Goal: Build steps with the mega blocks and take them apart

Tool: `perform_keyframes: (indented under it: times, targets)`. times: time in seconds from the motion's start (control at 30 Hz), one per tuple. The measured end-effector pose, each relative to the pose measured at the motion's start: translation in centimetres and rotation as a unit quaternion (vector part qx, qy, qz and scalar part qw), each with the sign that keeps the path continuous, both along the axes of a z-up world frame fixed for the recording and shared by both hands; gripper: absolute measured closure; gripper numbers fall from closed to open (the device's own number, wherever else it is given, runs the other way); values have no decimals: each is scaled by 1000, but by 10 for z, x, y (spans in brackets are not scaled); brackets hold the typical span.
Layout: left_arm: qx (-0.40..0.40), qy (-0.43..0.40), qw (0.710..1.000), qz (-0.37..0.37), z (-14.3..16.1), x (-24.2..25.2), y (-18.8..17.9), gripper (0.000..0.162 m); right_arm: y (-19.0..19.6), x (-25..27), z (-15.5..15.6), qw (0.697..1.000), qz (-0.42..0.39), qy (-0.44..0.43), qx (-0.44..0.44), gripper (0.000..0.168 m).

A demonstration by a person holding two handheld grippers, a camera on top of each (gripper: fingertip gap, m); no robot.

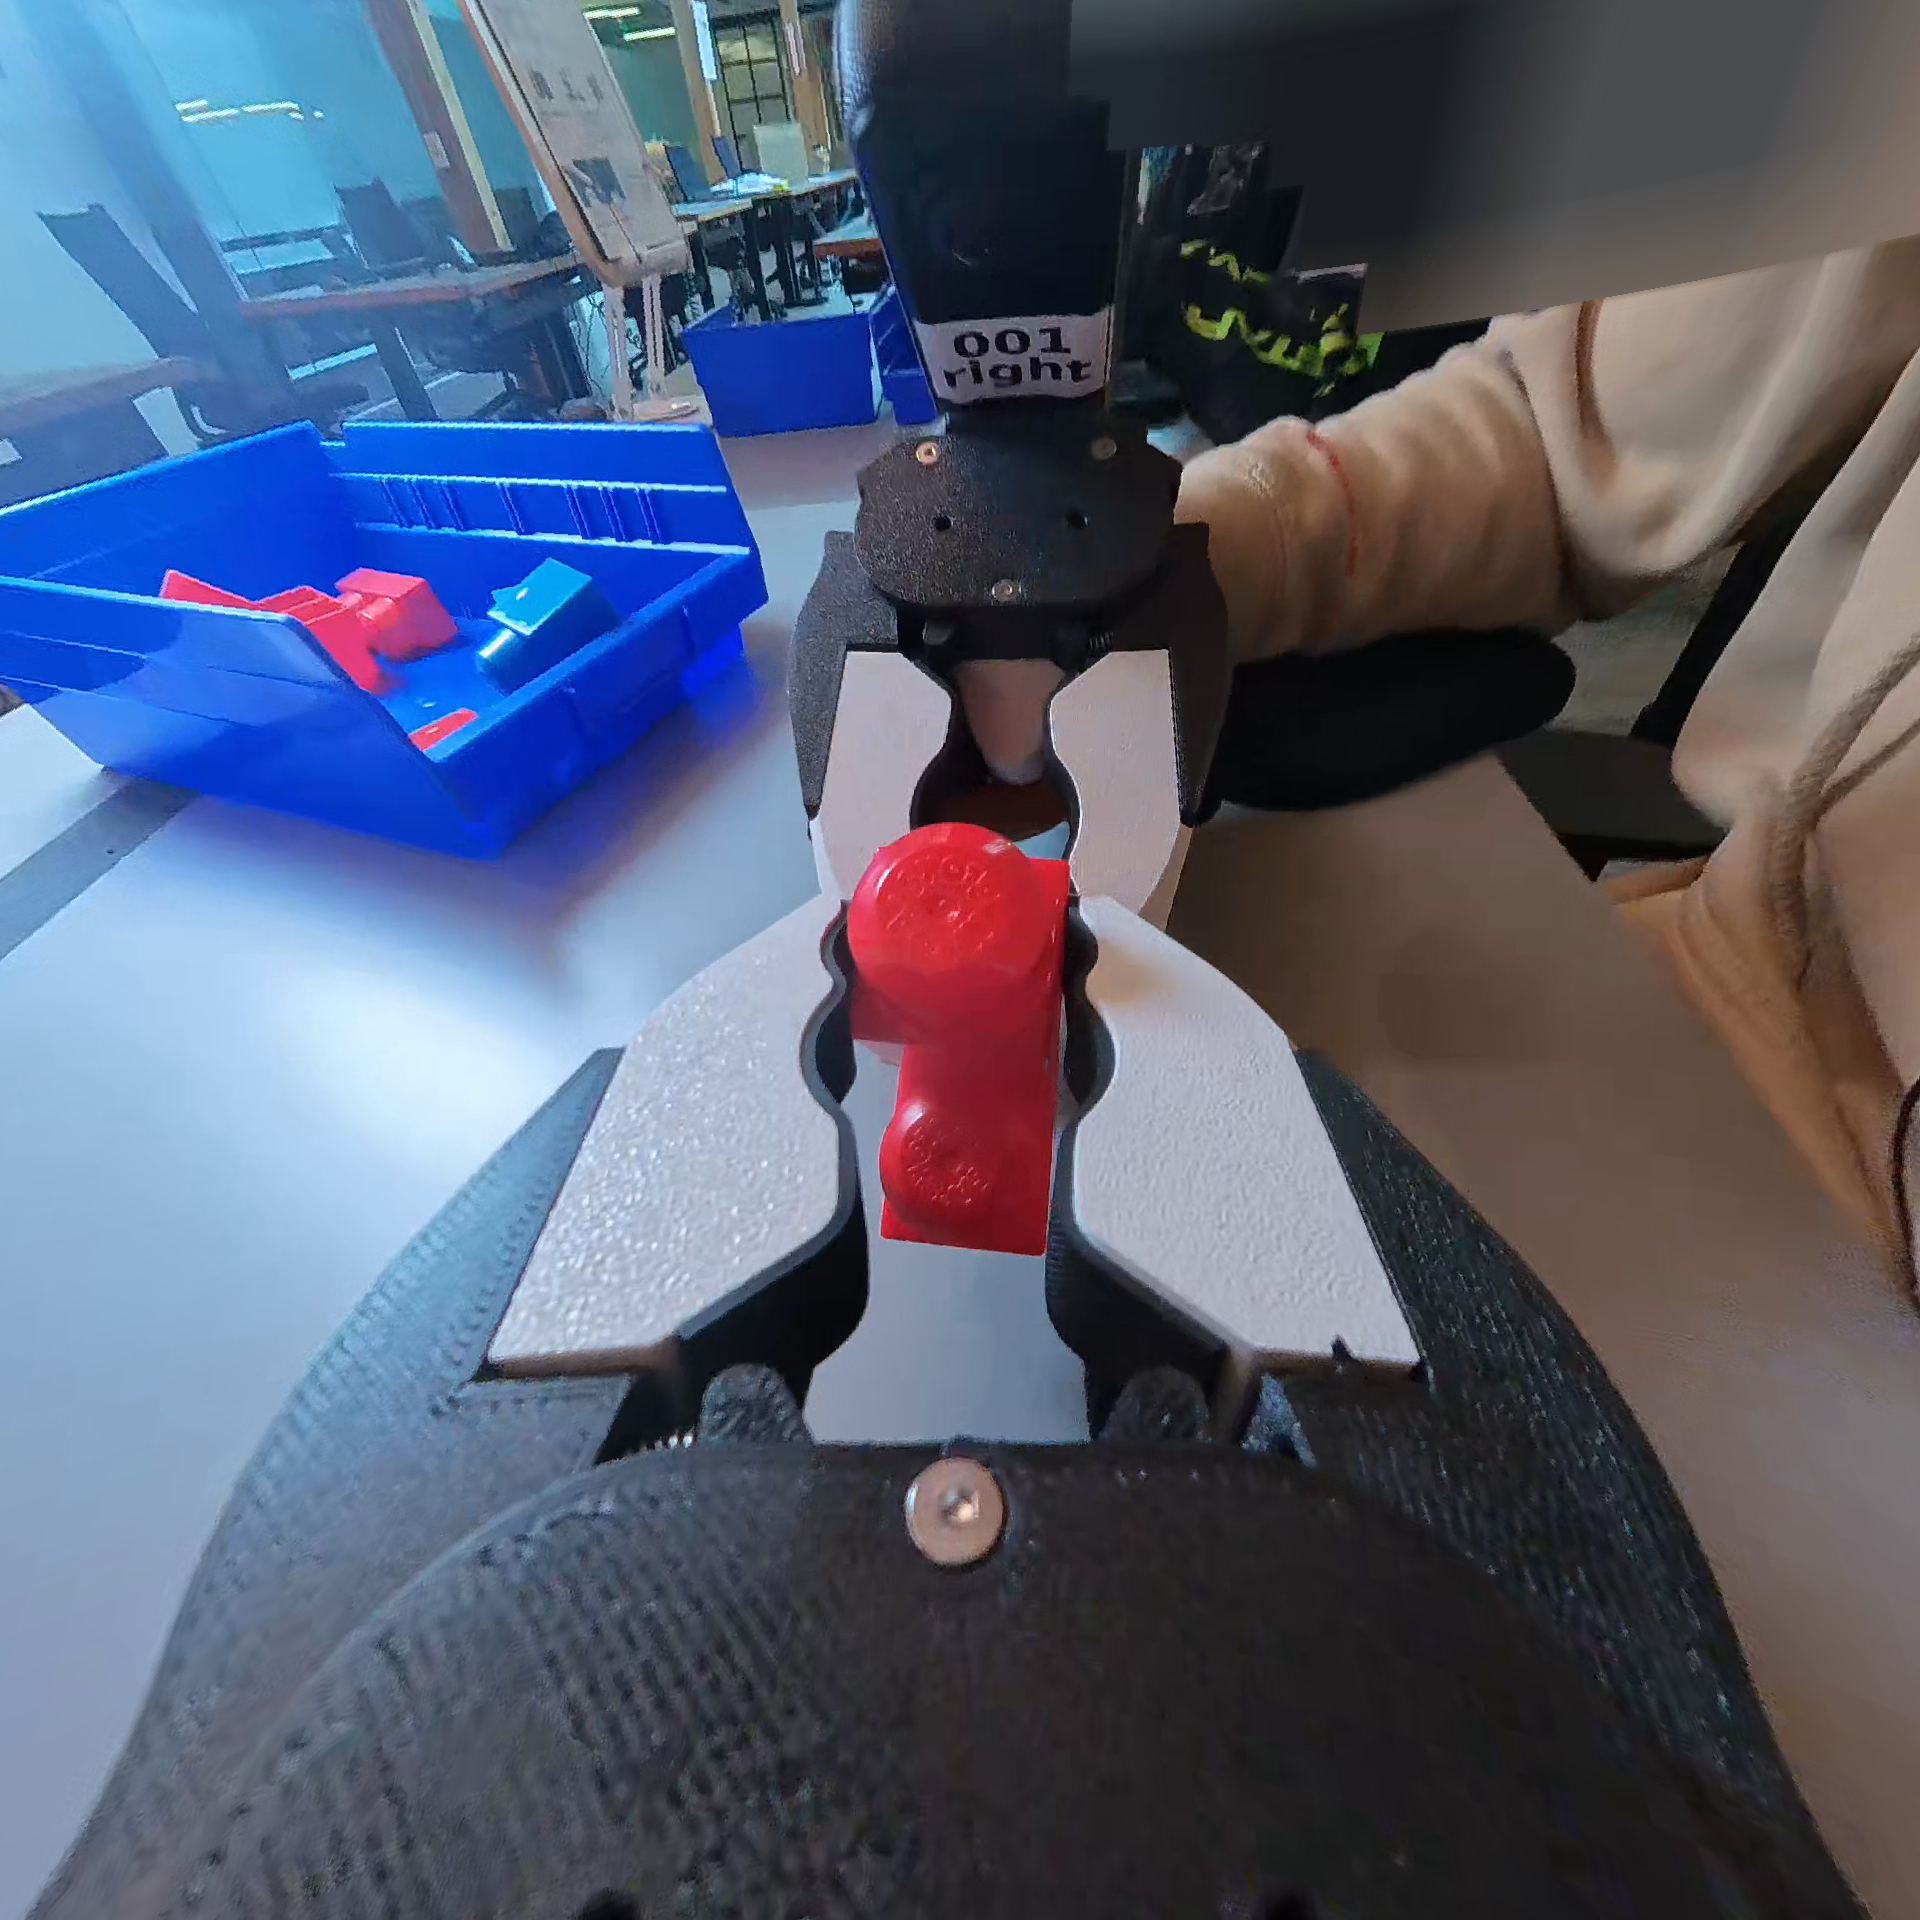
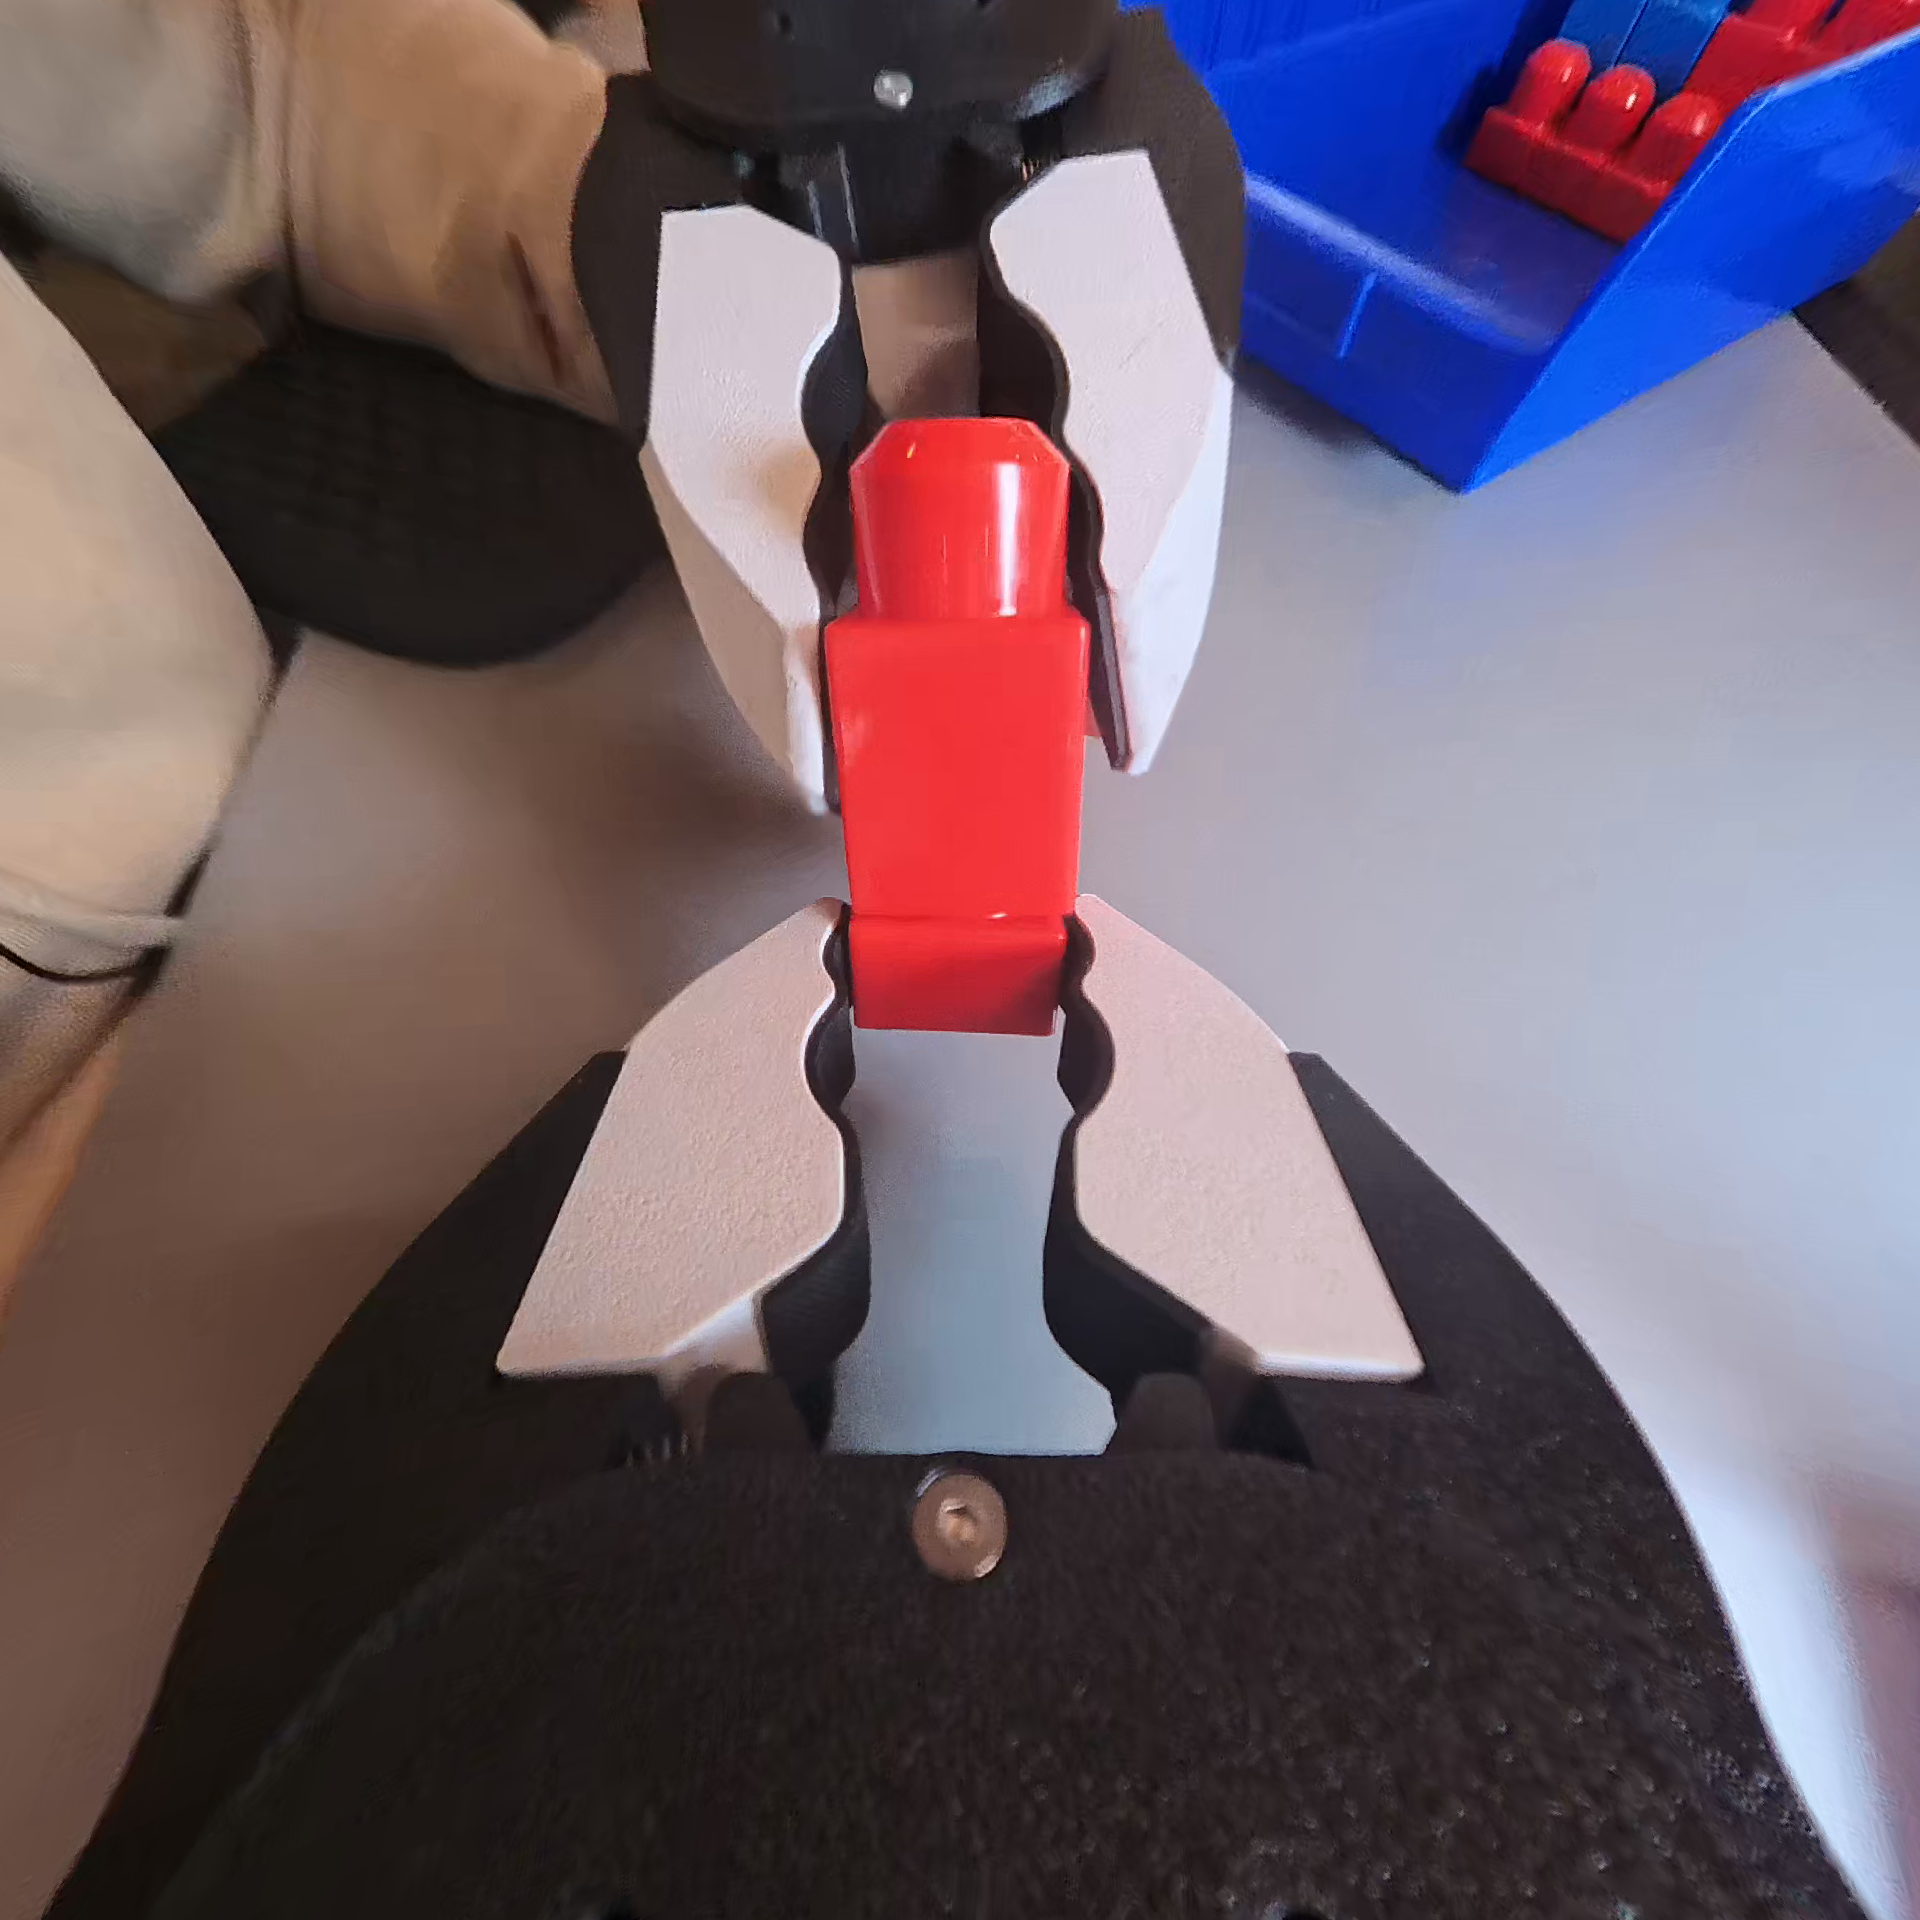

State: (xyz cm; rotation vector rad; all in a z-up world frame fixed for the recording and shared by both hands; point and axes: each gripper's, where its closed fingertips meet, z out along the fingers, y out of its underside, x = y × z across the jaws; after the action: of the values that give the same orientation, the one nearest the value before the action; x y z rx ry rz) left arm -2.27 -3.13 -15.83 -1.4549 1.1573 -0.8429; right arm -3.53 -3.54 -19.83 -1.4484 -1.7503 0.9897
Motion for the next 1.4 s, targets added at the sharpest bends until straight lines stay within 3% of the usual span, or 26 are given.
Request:
perform_keyframes:
  times: [0.07, 0.17, 0.23, 0.3, 0.43, 0.63, 0.77, 0.9, 1.0, 1.1, 1.17, 1.27, 1.33, 1.4]
  targets:
    - [-11, -37, 999, 4, 14, -5, 1, 125, 3, 3, 4, 1000, -4, -7, 5, 132]
    - [-35, -164, 986, 22, 61, -33, 11, 125, 23, 17, -12, 996, -31, -46, 71, 132]
    - [-38, -195, 978, 60, 70, -54, 23, 125, 44, 22, 9, 995, -77, -9, 67, 132]
    - [-34, -183, 976, 110, 60, -64, 36, 125, 87, 34, 44, 982, -161, 45, 85, 132]
    - [-65, -143, 980, 125, 27, -56, 45, 125, 211, 97, 92, 911, -384, 70, 135, 132]
    - [-90, -116, 980, 134, 5, -54, 52, 125, 368, 182, 81, 783, -596, -71, 163, 132]
    - [-85, -110, 980, 139, 4, -55, 53, 125, 423, 229, 55, 715, -648, -203, 164, 131]
    - [-87, -106, 981, 138, 1, -55, 53, 125, 436, 246, 54, 694, -651, -236, 200, 125]
    - [-92, -103, 981, 139, -2, -55, 55, 125, 426, 236, 69, 713, -639, -194, 215, 124]
    - [-94, -99, 981, 139, -5, -54, 55, 125, 389, 179, 88, 806, -557, -87, 182, 125]
    - [-91, -99, 982, 136, -5, -52, 54, 125, 335, 125, 100, 883, -446, -19, 146, 125]
    - [-78, -116, 983, 116, 4, -48, 47, 124, 216, 52, 103, 972, -220, 28, 79, 121]
    - [-61, -126, 986, 95, 11, -43, 39, 124, 135, 23, 93, 995, -86, 25, 36, 116]
    - [-48, -133, 987, 76, 18, -38, 31, 125, 77, 5, 75, 1000, -3, 7, 11, 108]
